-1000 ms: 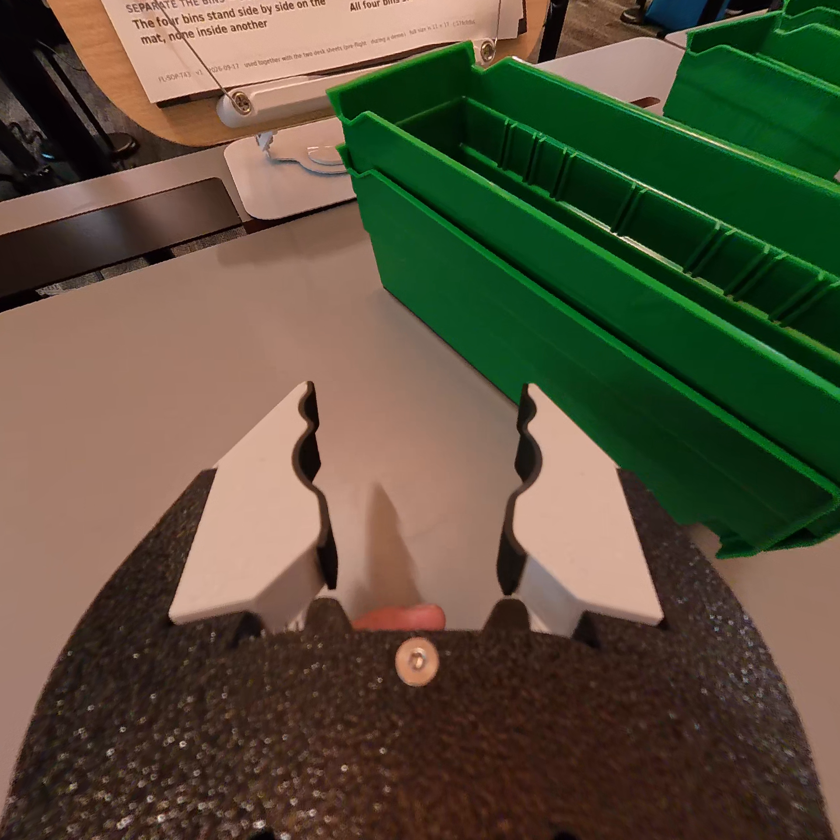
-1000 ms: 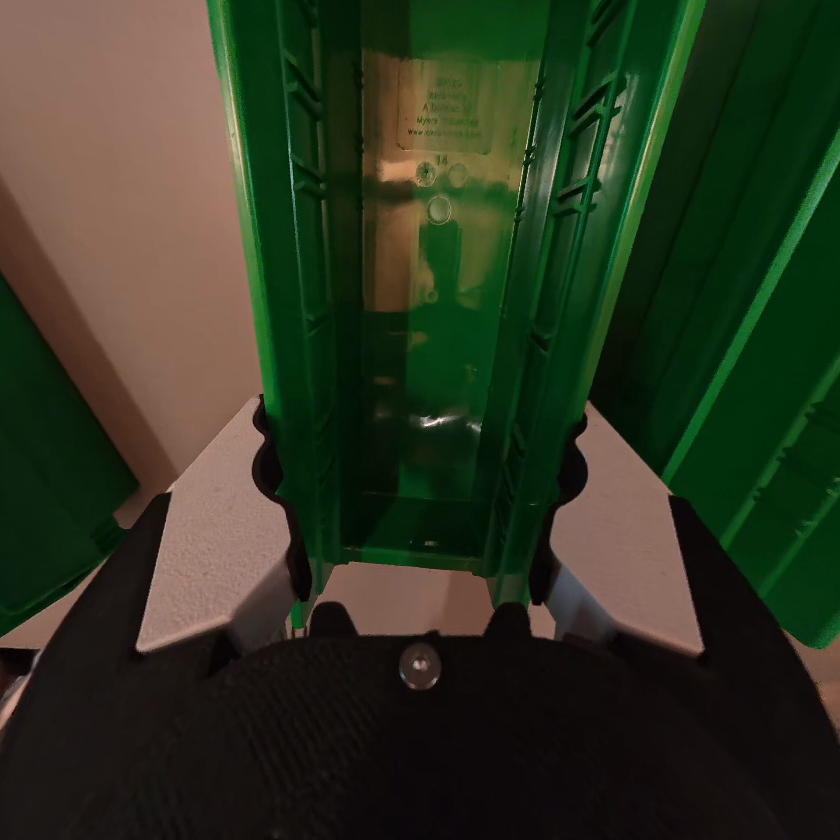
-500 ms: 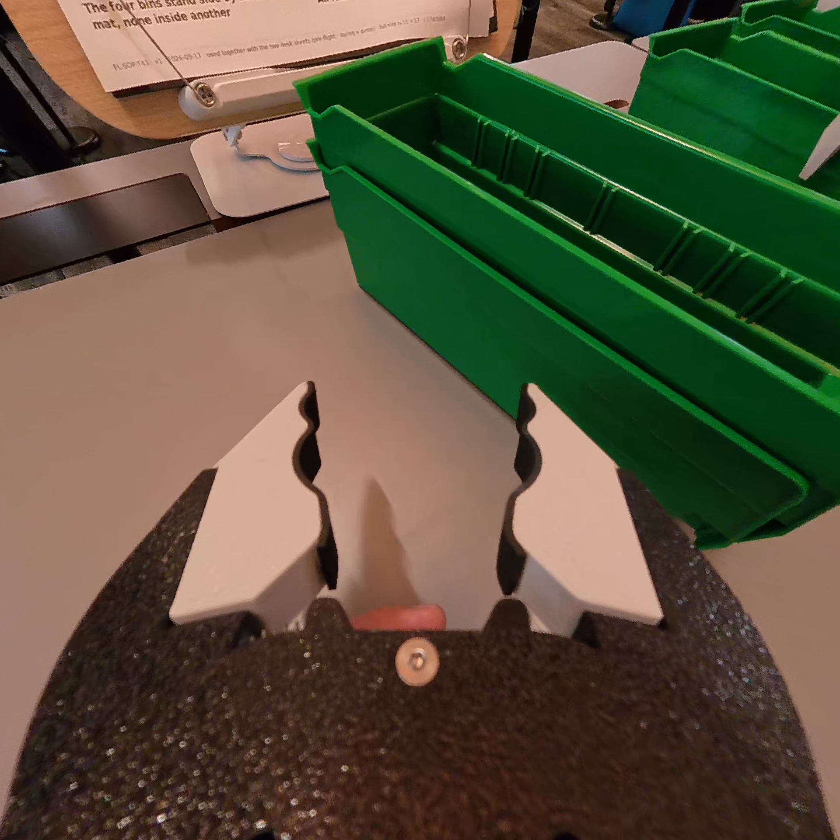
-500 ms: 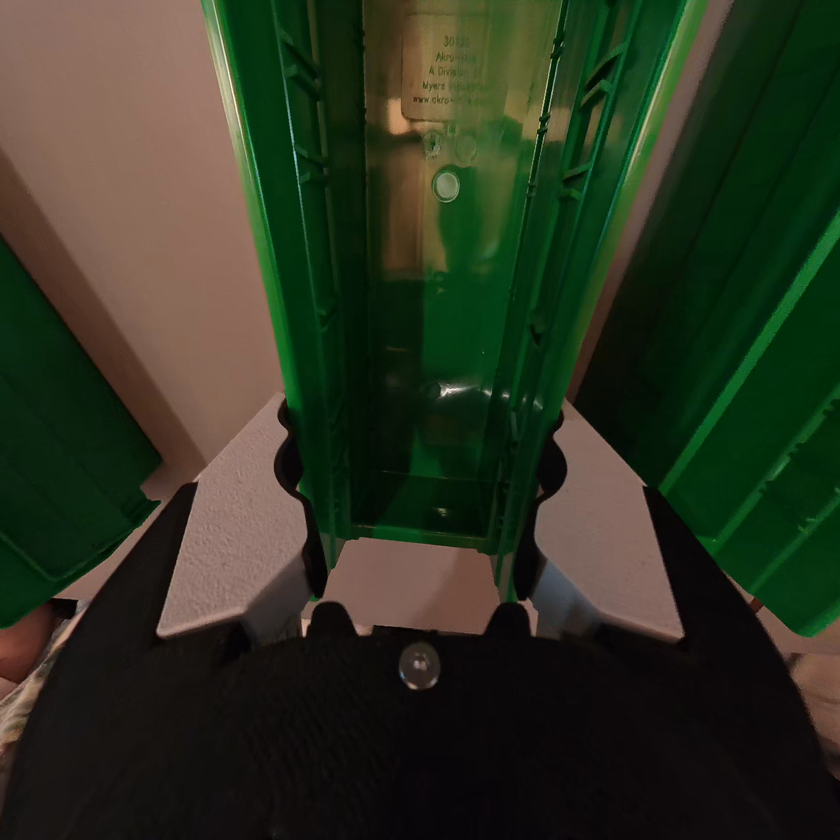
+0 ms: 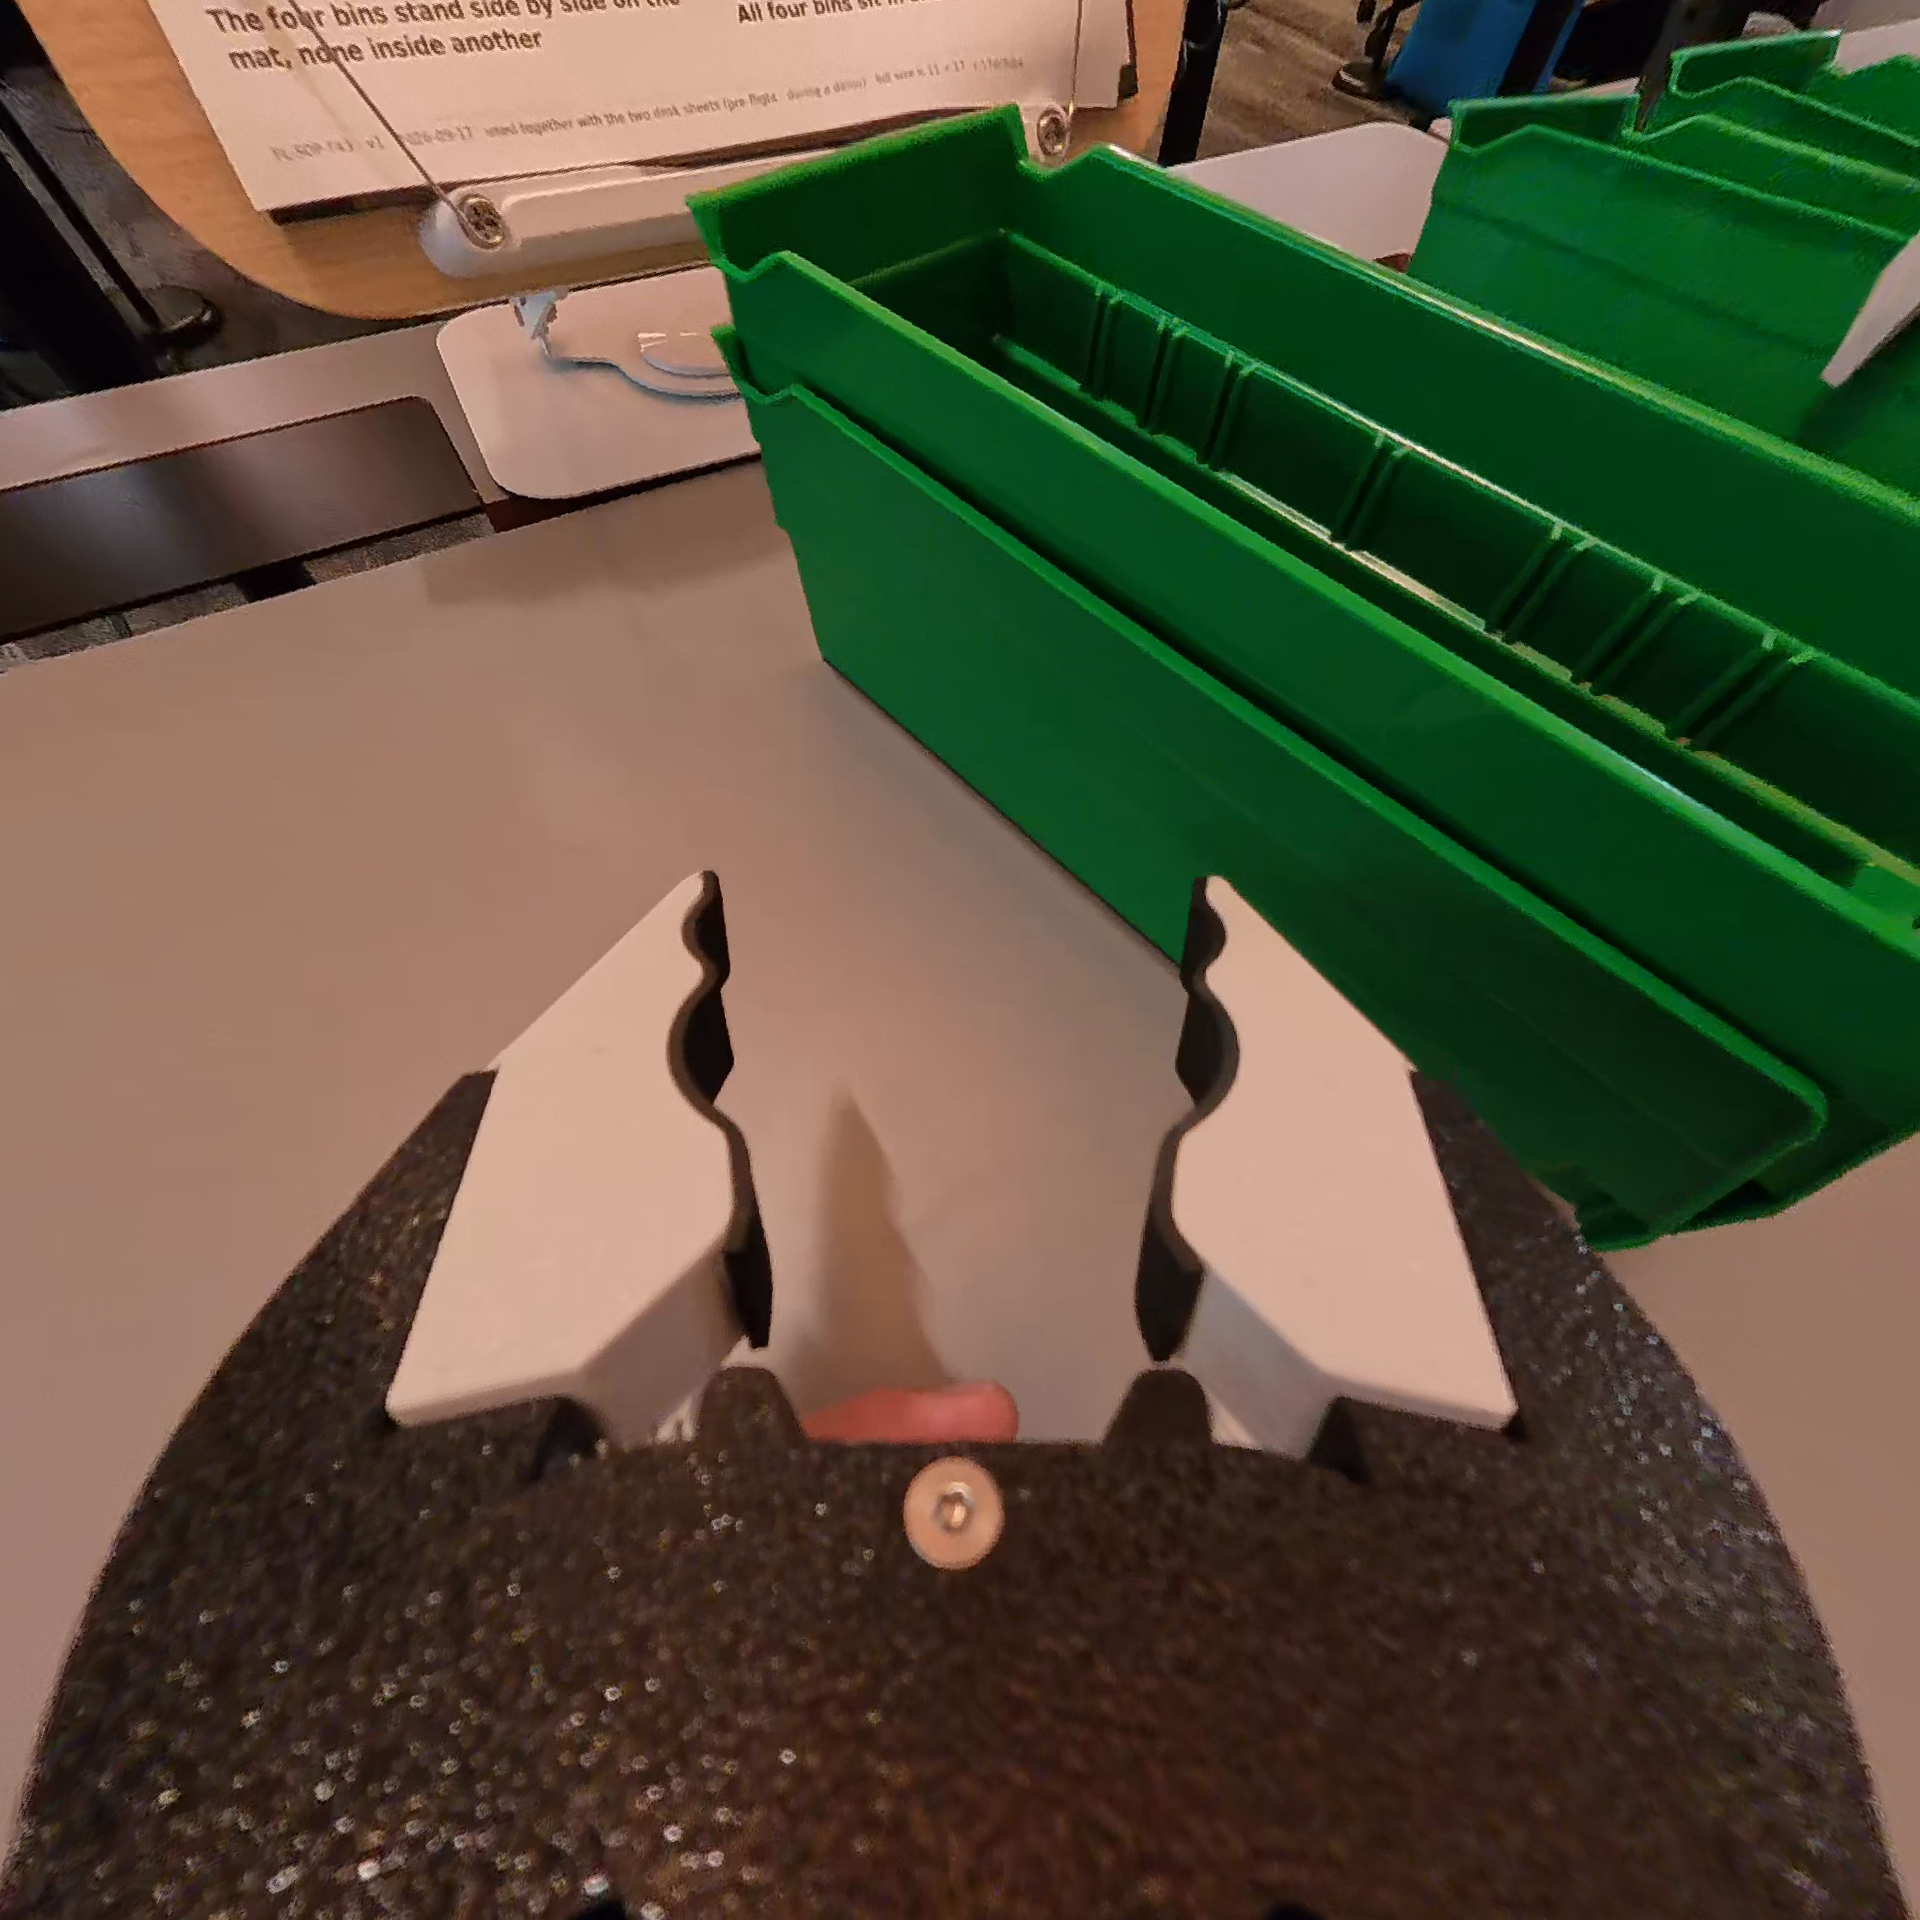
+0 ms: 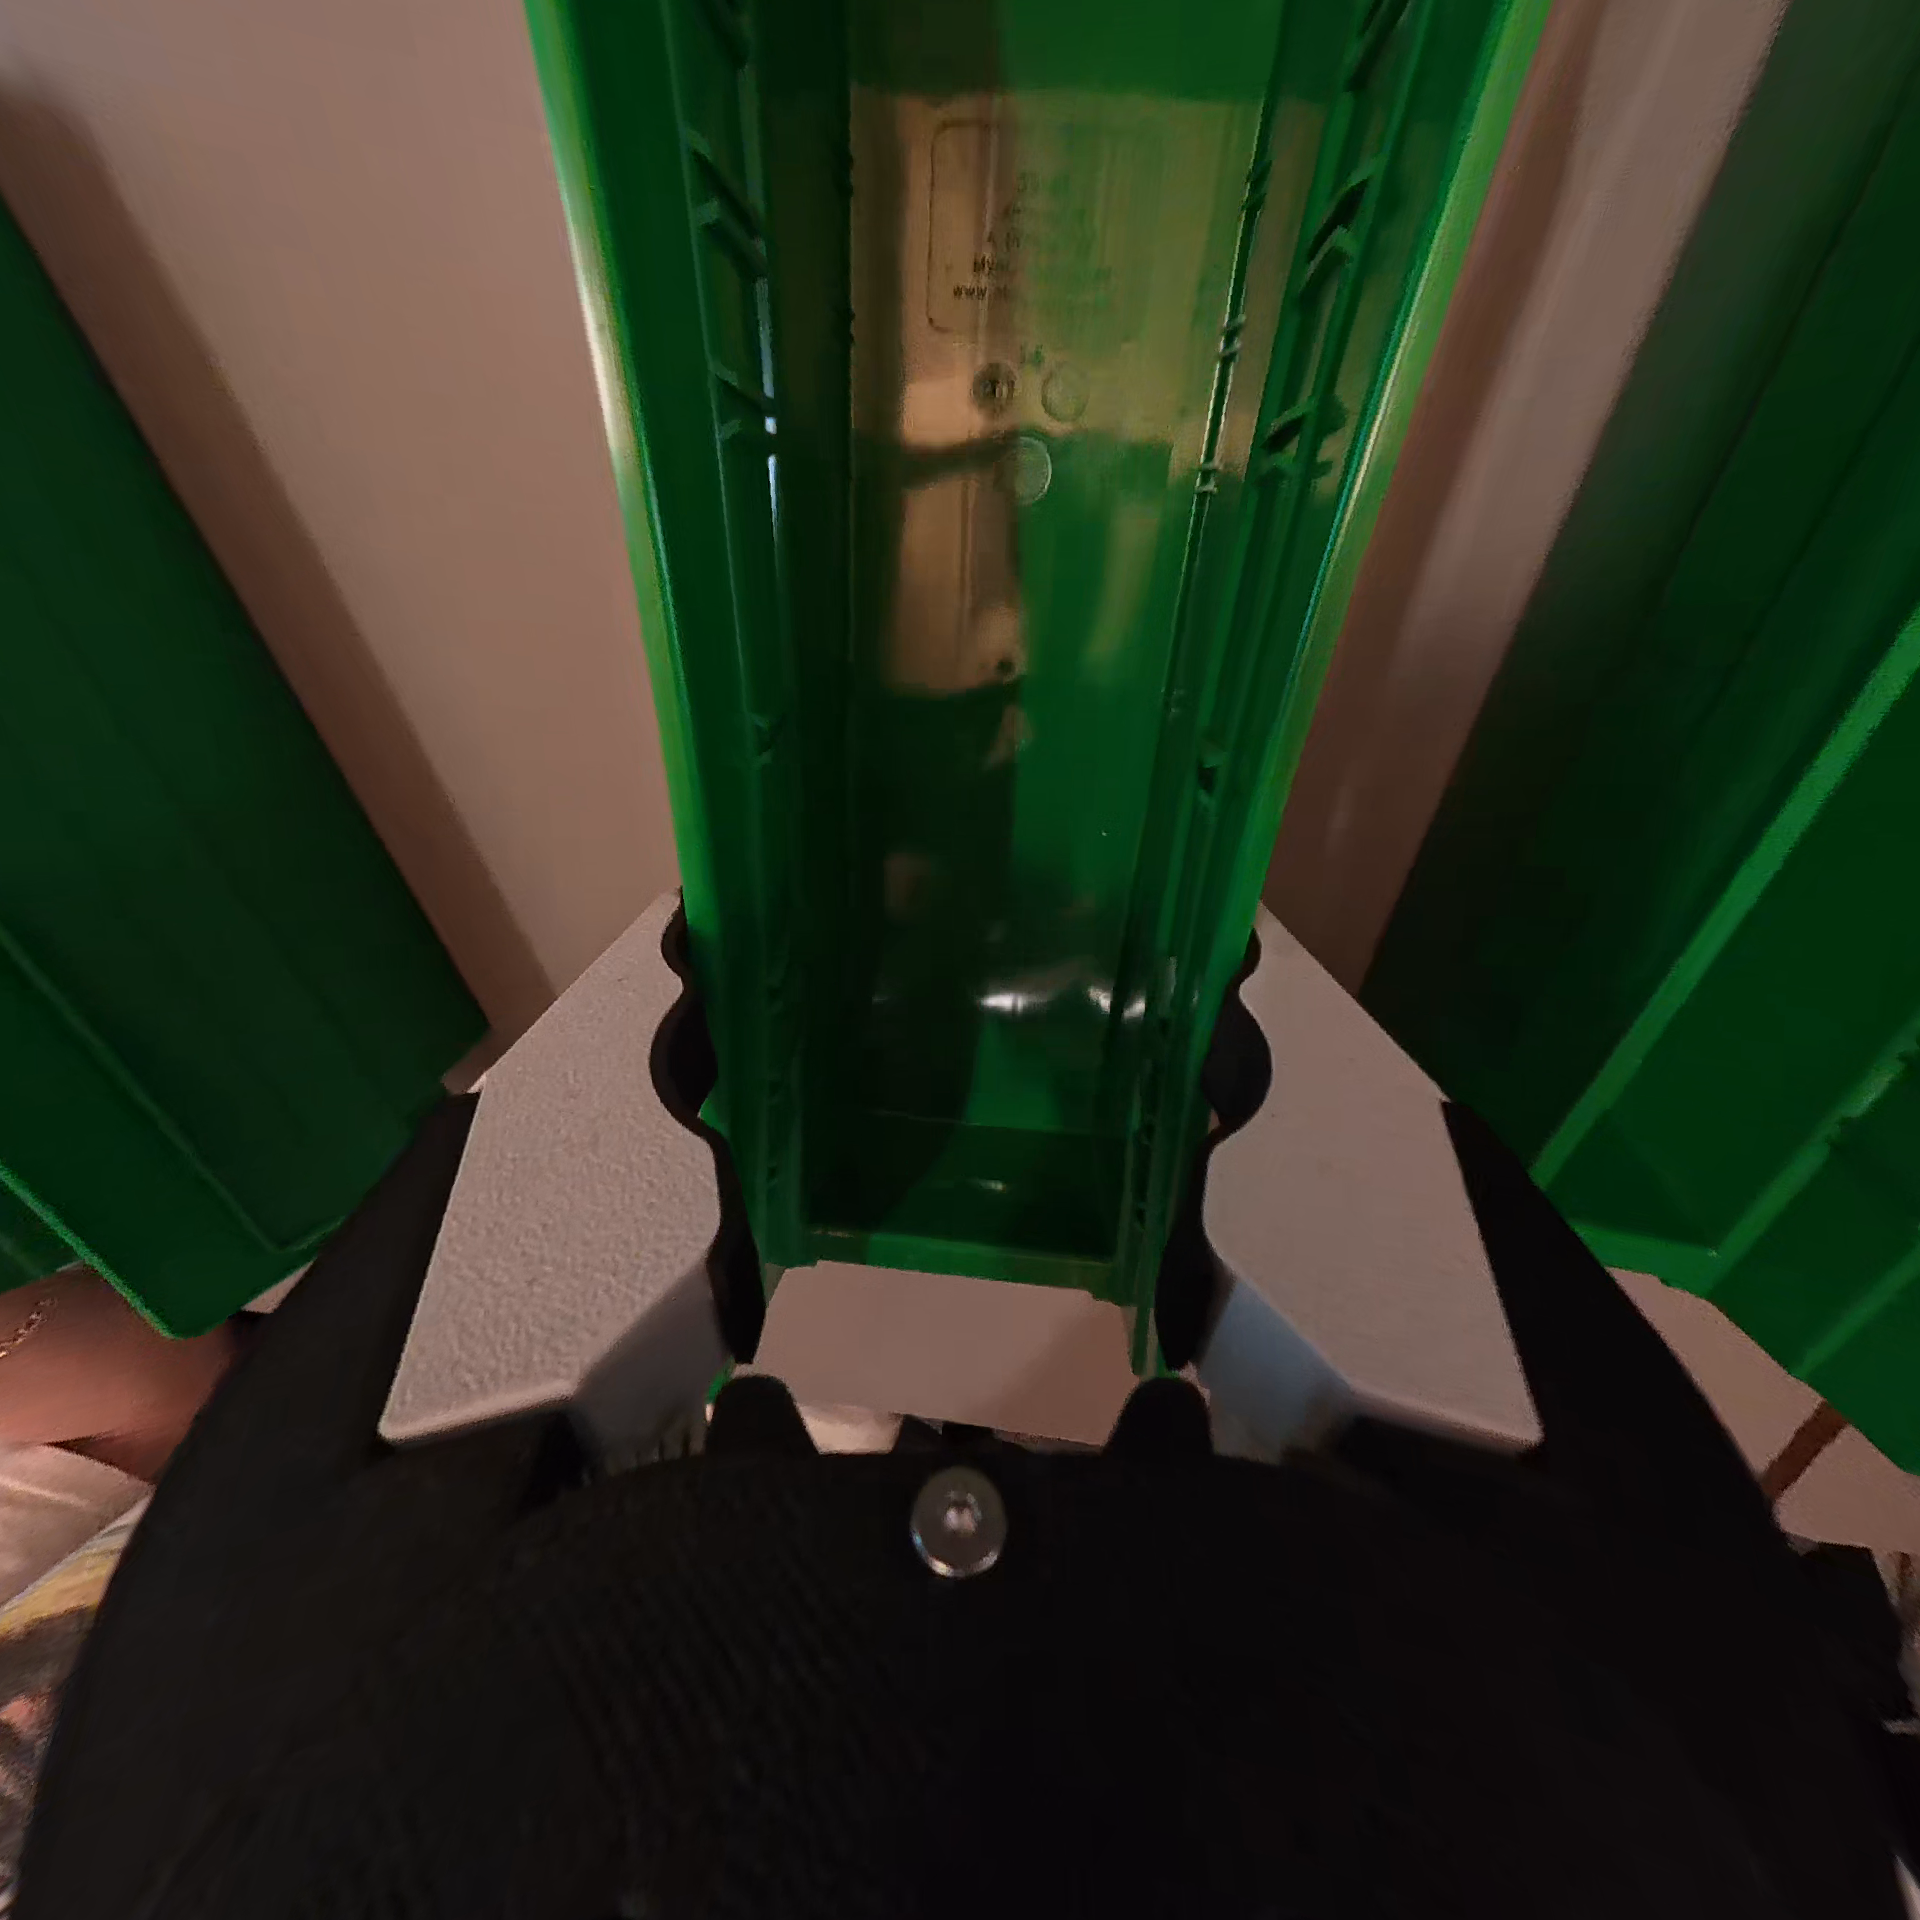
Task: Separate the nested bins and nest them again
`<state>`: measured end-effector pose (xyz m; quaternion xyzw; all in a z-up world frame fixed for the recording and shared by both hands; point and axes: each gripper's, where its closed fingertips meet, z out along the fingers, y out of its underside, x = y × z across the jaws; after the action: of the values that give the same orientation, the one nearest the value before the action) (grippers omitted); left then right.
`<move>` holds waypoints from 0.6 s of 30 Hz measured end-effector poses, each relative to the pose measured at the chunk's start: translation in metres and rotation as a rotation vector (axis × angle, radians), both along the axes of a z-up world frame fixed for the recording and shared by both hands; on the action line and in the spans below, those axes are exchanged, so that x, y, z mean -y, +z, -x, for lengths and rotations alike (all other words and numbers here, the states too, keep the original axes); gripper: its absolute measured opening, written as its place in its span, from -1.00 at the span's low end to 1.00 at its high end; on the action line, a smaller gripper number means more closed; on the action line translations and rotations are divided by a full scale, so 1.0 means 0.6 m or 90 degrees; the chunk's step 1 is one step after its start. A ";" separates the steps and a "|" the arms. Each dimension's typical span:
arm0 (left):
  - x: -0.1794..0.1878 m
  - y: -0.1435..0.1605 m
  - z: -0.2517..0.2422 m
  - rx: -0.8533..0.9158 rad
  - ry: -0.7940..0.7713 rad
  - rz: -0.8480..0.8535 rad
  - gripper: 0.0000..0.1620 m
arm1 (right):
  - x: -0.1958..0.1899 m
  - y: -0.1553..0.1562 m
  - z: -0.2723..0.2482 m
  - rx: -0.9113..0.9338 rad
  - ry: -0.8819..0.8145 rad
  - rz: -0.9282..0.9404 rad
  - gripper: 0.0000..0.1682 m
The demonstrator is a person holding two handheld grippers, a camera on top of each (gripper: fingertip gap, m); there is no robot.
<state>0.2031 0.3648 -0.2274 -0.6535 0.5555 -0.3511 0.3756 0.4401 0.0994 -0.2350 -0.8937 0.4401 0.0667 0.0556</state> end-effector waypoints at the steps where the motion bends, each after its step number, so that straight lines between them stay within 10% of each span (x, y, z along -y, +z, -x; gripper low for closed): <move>1: -0.002 0.002 0.001 0.002 0.002 0.001 0.07 | 0.000 0.005 -0.001 0.006 0.001 0.002 0.15; 18: -0.013 0.011 0.008 0.015 0.012 0.012 0.07 | 0.021 -0.014 0.016 -0.005 -0.022 0.013 0.25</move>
<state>0.1983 0.3724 -0.2208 -0.6581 0.5414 -0.3605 0.3792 0.4308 0.0870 -0.2434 -0.8863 0.4563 0.0644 0.0459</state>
